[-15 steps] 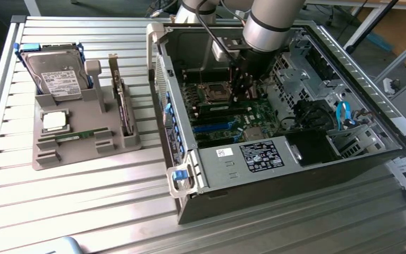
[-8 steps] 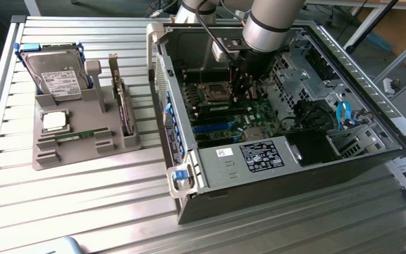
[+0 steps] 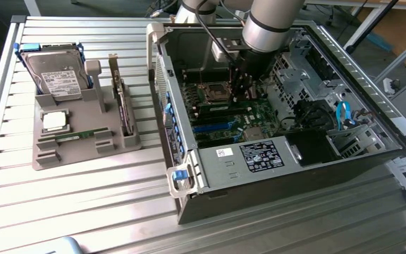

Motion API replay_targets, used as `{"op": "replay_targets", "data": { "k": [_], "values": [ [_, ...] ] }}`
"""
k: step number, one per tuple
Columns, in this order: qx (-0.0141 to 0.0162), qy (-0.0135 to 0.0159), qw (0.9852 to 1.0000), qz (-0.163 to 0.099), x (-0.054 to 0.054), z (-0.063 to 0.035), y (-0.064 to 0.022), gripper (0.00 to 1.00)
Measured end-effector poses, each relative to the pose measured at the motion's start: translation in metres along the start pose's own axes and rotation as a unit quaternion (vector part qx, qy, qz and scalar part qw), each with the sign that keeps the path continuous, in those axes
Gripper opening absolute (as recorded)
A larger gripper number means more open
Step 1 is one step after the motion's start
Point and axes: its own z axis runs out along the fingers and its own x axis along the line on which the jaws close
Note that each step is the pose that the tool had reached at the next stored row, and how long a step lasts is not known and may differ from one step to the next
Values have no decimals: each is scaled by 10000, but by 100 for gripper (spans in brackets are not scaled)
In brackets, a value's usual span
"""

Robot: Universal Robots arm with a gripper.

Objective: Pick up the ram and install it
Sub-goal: 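Insert the ram into the slot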

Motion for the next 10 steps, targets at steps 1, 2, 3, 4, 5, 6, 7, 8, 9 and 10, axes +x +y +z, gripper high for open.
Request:
{"op": "replay_targets", "data": {
  "k": [1, 2, 3, 4, 5, 6, 7, 8, 9, 10],
  "values": [
    [-1, 0, 10000, 0, 0, 0, 0, 12],
    [-12, 0, 10000, -1, 0, 0, -5, 12],
    [-25, 0, 10000, 0, 0, 0, -9, 12],
    [-31, 0, 10000, 0, 0, 0, -11, 12],
    [-31, 0, 10000, 0, 0, 0, -11, 12],
    [-31, 0, 10000, 0, 0, 0, -11, 12],
    [-31, 0, 10000, 1, 0, 0, -11, 12],
    [-31, 1, 10000, 4, 0, 0, -11, 12],
    [-31, 0, 10000, 12, 0, 0, -12, 12],
    [-31, 0, 10000, 16, 0, 0, -12, 12]
  ]
}}
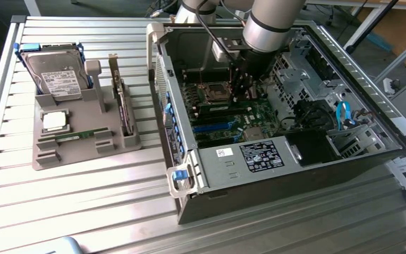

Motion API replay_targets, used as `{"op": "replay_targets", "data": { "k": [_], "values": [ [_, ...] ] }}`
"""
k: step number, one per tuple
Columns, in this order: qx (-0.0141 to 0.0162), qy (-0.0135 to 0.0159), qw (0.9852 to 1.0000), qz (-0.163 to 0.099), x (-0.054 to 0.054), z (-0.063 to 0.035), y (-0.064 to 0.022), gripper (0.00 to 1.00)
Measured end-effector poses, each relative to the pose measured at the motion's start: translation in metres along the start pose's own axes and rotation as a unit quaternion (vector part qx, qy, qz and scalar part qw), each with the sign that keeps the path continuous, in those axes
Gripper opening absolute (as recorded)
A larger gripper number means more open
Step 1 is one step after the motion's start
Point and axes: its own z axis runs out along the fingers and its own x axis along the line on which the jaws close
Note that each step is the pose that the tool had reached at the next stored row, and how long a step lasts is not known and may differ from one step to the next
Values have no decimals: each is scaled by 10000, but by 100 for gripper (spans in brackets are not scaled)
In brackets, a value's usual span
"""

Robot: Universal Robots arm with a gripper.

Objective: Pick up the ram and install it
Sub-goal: 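Insert the ram into the slot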

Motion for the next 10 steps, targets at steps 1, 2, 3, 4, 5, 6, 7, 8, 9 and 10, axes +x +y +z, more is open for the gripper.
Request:
{"op": "replay_targets", "data": {
  "k": [1, 2, 3, 4, 5, 6, 7, 8, 9, 10],
  "values": [
    [0, 0, 10000, 0, 0, 0, 0, 12],
    [0, 0, 10000, 0, 0, 0, 0, 12],
    [0, -1, 10000, 0, 4, 0, 0, 12],
    [0, -1, 10000, 0, 4, 0, 0, 12],
    [0, 0, 10000, 0, 4, 0, 0, 12],
    [0, 0, 10000, 0, 4, 0, 0, 12],
    [0, 0, 10000, 0, 4, 0, 0, 12],
    [0, 0, 10000, 0, 4, 0, 0, 12],
    [0, 0, 10000, 3, 4, 0, 0, 12],
    [0, 1, 10000, 6, 4, 0, 0, 12]
  ]
}}
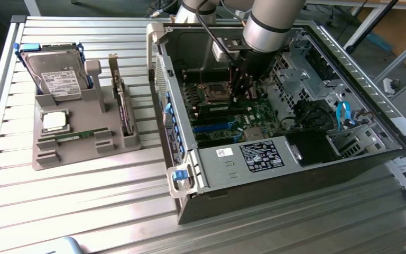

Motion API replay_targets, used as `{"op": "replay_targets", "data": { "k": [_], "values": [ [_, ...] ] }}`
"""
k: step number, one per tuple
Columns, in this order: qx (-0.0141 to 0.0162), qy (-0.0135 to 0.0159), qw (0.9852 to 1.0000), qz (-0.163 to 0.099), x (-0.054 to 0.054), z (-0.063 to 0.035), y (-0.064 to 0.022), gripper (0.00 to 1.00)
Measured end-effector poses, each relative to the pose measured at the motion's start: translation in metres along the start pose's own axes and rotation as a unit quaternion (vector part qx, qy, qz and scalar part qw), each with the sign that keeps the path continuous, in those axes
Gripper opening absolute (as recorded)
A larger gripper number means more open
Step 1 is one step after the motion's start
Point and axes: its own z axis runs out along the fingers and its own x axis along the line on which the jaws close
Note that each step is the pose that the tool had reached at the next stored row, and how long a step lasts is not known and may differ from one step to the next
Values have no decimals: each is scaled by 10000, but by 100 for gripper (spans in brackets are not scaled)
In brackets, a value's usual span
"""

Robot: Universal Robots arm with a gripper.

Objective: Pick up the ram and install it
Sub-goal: 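Insert the ram into the slot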

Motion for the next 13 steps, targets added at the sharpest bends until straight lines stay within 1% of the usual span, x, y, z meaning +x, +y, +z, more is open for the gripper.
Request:
{"op": "replay_targets", "data": {
  "k": [13],
  "values": [
    [0, 0, 10000, 7, 1, 0, -9, 12]
  ]
}}
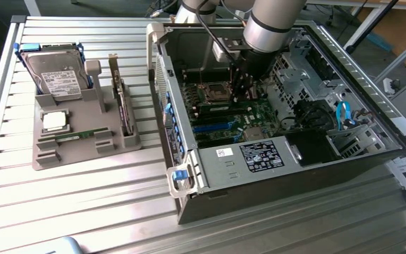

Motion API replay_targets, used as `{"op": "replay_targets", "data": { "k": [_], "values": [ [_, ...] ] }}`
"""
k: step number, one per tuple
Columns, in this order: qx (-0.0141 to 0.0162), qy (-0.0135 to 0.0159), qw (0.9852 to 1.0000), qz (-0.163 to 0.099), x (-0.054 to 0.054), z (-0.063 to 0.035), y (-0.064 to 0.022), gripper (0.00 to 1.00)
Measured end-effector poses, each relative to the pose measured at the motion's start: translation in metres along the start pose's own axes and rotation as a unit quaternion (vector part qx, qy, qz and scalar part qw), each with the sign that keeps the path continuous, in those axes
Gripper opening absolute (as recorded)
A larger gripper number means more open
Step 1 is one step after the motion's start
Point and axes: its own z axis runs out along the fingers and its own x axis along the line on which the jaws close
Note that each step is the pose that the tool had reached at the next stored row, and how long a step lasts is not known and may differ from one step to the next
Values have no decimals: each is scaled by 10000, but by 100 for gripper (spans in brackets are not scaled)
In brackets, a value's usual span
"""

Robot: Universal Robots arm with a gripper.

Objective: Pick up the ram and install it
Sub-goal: 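Insert the ram into the slot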

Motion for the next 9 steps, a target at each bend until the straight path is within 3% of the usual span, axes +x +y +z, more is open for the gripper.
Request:
{"op": "replay_targets", "data": {
  "k": [9],
  "values": [
    [0, 0, 10000, 0, 0, 16, 6, 12]
  ]
}}
